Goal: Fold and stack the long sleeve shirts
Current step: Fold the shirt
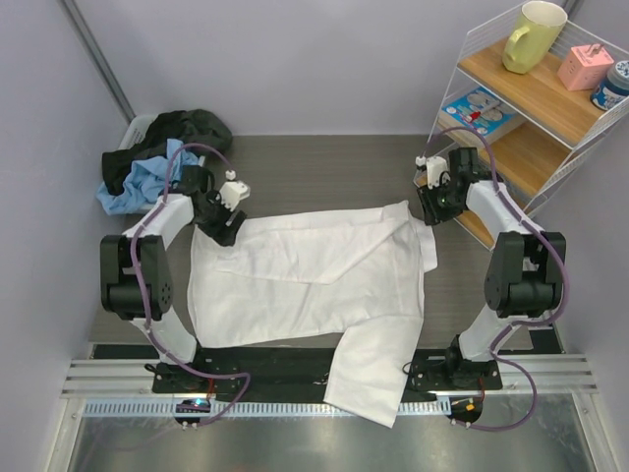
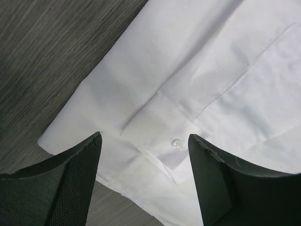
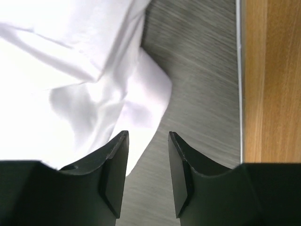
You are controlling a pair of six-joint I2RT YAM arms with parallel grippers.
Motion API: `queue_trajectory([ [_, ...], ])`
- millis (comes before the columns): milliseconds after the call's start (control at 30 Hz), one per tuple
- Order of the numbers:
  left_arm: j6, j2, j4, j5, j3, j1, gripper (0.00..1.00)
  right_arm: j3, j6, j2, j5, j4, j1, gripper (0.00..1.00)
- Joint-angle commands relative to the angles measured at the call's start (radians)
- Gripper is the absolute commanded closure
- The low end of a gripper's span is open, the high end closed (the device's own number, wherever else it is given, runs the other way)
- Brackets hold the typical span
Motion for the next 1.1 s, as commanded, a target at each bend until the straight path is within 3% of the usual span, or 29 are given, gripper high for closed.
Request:
queue_trajectory([
  [0,0.008,-0.099,-0.067,0.054,-0.022,-0.01,0.25,0.009,0.039,-0.084,-0.129,-0.09,0.012,0.55],
  [133,0.016,-0.078,-0.061,0.035,-0.065,-0.021,0.26,-0.056,0.056,-0.069,-0.137,-0.049,0.08,0.56],
  [467,-0.013,0.109,0.01,-0.068,-0.042,-0.036,0.34,-0.143,0.03,0.066,-0.065,0.1,0.08,0.6],
  [567,-0.018,0.215,0.025,-0.112,0.033,-0.038,0.35,-0.081,0.031,0.154,-0.044,0.14,0.077,0.61],
  [633,-0.03,0.305,-0.021,-0.117,0.16,-0.026,0.36,-0.025,0.036,0.226,-0.038,0.146,0.077,0.61],
  [767,-0.044,0.371,-0.068,-0.114,0.315,-0.029,0.36,0.142,0.042,0.296,-0.024,0.125,0.077,0.61],
  [933,-0.045,0.315,-0.12,-0.03,0.38,-0.036,0.32,0.208,0.01,0.225,-0.033,0.045,0.072,0.58],
  [1000,-0.03,0.211,-0.14,0.053,0.331,-0.041,0.3,0.206,-0.025,0.139,-0.056,-0.016,0.071,0.56],
  [1067,-0.006,0.076,-0.168,0.107,0.246,-0.05,0.27,0.165,-0.061,0.065,-0.128,-0.082,0.072,0.48],
])
